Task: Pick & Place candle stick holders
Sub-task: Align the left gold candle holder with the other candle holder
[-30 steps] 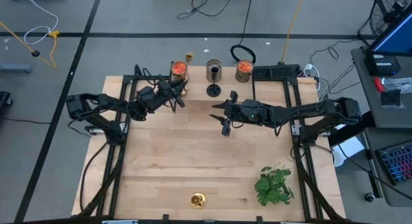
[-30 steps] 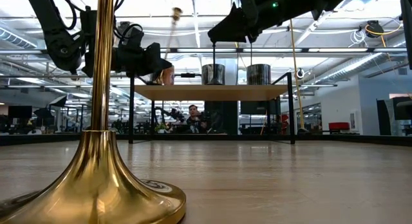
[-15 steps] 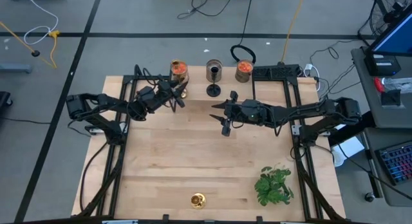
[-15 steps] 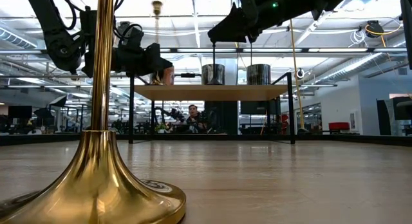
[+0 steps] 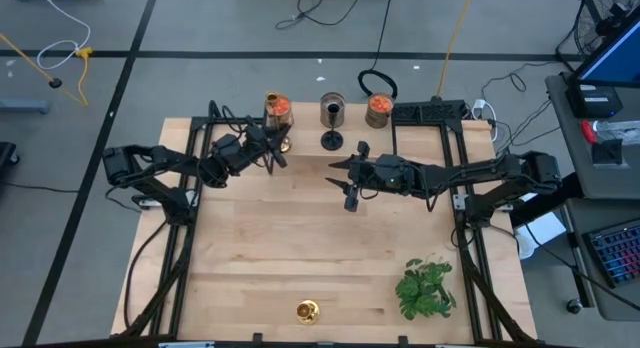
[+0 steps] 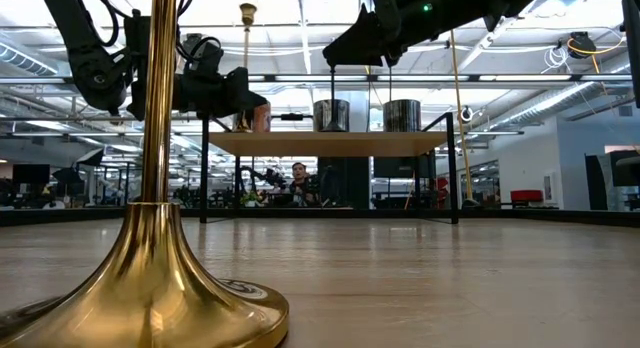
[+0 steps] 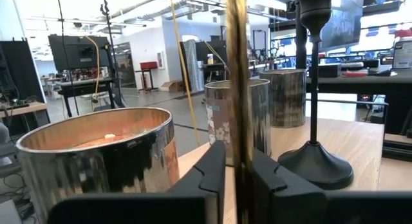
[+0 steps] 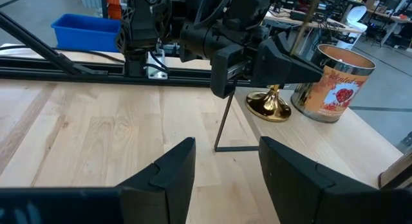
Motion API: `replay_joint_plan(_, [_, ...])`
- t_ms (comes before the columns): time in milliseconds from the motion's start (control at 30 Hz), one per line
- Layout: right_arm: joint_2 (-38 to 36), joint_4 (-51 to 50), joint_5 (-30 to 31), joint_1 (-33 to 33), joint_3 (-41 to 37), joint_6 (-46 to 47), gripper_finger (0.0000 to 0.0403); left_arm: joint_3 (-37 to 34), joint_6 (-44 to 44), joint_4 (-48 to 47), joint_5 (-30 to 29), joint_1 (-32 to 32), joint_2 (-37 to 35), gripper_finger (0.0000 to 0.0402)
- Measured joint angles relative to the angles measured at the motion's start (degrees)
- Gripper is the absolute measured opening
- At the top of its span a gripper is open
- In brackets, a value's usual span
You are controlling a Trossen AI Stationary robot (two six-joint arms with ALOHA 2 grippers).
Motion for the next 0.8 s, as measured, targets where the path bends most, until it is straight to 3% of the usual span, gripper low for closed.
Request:
replay_joint_plan(333, [0.0,0.0,0.0,0.0,0.0,0.0,0.0171,0.0,0.1,0.0,0.1,0.0,0.0,0.0009])
replay_joint_plan(800, [0.0,0.0,-0.1,0.0,0.0,0.0,0.0171,0.0,-1.3,0.0,0.0,-0.3,0.0,0.0086])
